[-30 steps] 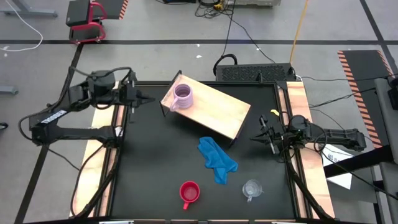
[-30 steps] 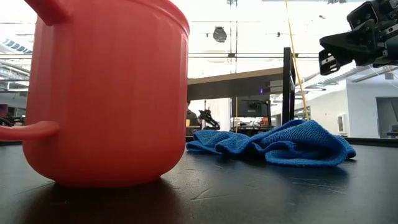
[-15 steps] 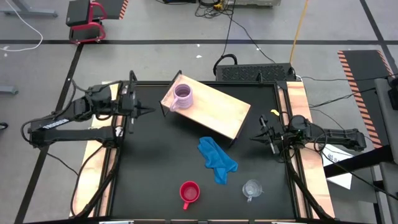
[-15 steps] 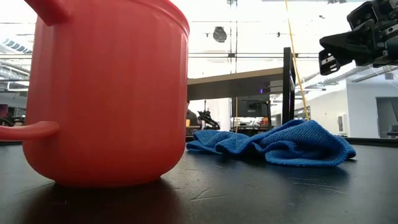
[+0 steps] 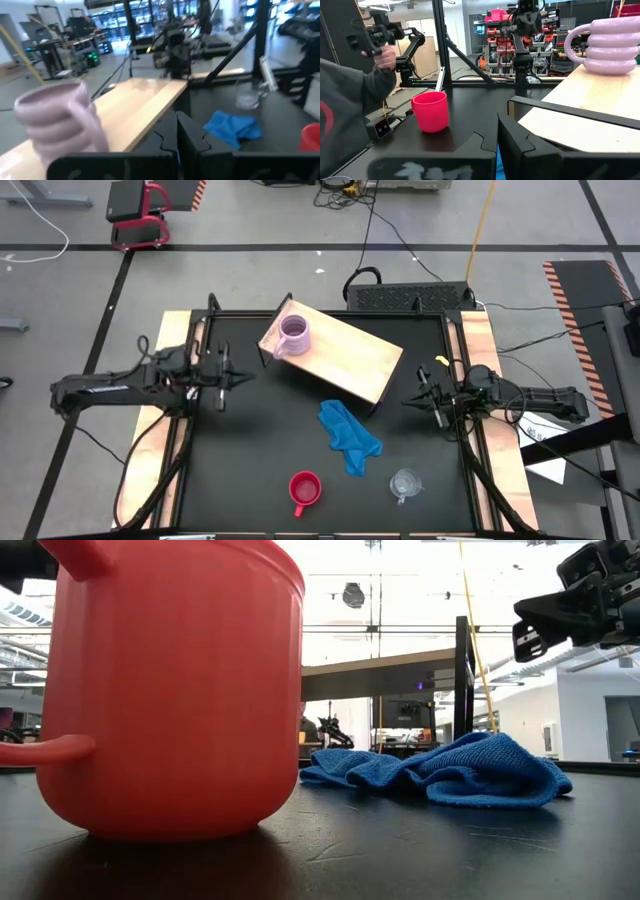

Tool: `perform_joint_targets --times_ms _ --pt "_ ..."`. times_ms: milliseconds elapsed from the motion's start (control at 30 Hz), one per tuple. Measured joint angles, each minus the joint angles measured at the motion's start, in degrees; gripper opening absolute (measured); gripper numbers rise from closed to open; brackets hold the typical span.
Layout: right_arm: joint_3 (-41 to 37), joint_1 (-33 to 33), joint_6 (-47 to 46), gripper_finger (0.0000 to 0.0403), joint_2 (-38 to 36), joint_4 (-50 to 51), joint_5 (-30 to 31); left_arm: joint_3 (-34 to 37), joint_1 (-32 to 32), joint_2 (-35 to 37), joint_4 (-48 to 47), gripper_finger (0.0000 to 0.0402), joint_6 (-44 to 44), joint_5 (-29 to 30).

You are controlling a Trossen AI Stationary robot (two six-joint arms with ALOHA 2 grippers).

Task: Stack small to large cups/mugs on shelf
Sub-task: Put the red mug on the shelf

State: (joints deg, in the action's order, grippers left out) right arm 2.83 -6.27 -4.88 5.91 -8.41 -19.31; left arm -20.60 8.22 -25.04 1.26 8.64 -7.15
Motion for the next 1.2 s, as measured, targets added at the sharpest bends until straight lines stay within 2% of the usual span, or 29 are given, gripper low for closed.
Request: perform_joint_targets --times_ms 233,767,967,1200 --pt "0.01 -0.02 -0.45 0.0000 0.01 0.50 0.00 5.96 -1.28 1.92 4.91 0.0000 1.41 1.69" --pt "0.00 -0.02 -0.23 0.0000 0.00 0.48 -0.02 16.63 -1.24 1.99 12.52 0.0000 4.79 -0.14" --pt "0.00 -0.01 -0.05 0.0000 0.00 0.48 -0.02 17.28 -1.24 1.98 12.36 0.0000 4.74 -0.32" --pt "0.00 -0.02 -0.05 0.0000 0.00 0.48 -0.02 17.52 -1.26 1.92 10.87 0.0000 4.80 -3.32"
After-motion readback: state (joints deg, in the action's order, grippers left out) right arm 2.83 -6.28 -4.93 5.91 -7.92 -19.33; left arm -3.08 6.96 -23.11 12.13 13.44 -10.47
